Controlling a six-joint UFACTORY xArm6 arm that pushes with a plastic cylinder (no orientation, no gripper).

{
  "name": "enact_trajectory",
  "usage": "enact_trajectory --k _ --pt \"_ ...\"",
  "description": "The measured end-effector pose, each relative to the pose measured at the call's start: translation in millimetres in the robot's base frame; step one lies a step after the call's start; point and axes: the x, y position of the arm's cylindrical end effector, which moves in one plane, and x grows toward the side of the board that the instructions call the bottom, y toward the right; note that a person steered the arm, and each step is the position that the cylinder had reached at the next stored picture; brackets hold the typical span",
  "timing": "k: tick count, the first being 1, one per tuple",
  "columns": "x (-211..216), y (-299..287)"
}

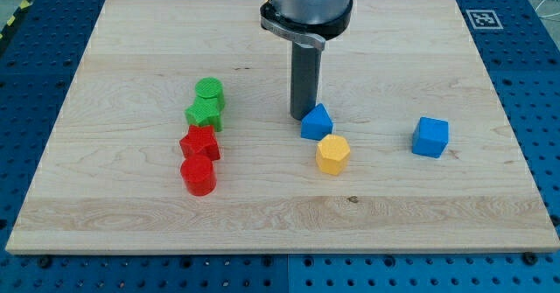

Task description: Push the blue triangle towards the down

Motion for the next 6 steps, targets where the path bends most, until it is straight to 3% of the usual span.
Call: enact_trajectory --k 3,6 --pt "29.4 1.0" --pt "23.1 -4.3"
